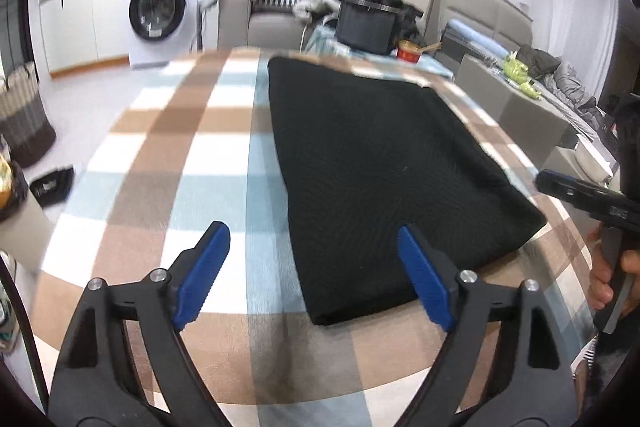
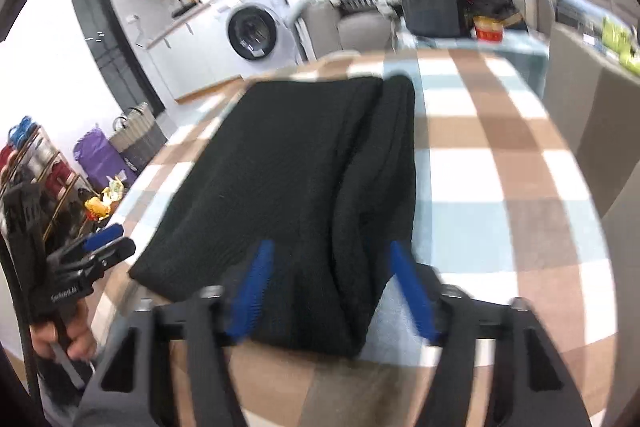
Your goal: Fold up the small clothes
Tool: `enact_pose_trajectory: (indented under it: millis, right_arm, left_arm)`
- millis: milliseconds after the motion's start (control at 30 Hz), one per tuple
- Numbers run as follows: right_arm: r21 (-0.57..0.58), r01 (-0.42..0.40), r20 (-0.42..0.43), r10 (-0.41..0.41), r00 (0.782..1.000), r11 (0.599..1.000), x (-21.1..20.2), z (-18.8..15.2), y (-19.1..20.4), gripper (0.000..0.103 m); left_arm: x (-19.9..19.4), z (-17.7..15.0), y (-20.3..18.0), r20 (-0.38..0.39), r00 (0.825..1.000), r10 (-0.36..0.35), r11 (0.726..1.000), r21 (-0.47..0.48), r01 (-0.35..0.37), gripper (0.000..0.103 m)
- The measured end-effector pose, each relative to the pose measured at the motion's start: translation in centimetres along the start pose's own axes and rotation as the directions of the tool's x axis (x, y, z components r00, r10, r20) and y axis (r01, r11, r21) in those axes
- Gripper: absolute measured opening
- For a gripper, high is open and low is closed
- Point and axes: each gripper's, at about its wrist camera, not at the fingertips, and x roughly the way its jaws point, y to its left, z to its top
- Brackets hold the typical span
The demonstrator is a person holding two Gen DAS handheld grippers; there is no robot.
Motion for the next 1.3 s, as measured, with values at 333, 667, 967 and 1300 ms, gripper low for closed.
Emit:
enact_pose_trajectory:
  millis: [333,667,967,1300]
  right_arm:
    - [-0.136,-0.020,0.180,0.045,0.983,0.990,-4.5,-1.3,2.6,0.103]
    - [-0.204,-0.044,0.239,0.093,0.966,0.978,-4.3,-2.9,4.3,0.103]
    - [-0.191,-0.026,0.275,0.079,0.958,0.981,-4.0,-3.7,3.9,0.103]
    - [-0.166,0.002,0.296,0.048,0.954,0.986,-3.8,-3.9,3.5,0.103]
  left_arm:
    - [-2.9,-0.3,-2.1,0.144,0.990,0.004,0.997,0.070,-0.014,0.102]
    - [-2.5,-0.9,-1.8,0.198,0.979,0.042,0.997,0.062,-0.055,0.102]
    - [-2.6,-1.1,-2.0,0.214,0.976,0.038,0.995,0.080,-0.056,0.102]
    - [-3.0,-1.4,-2.2,0.246,0.969,0.038,0.994,0.095,-0.063,0.102]
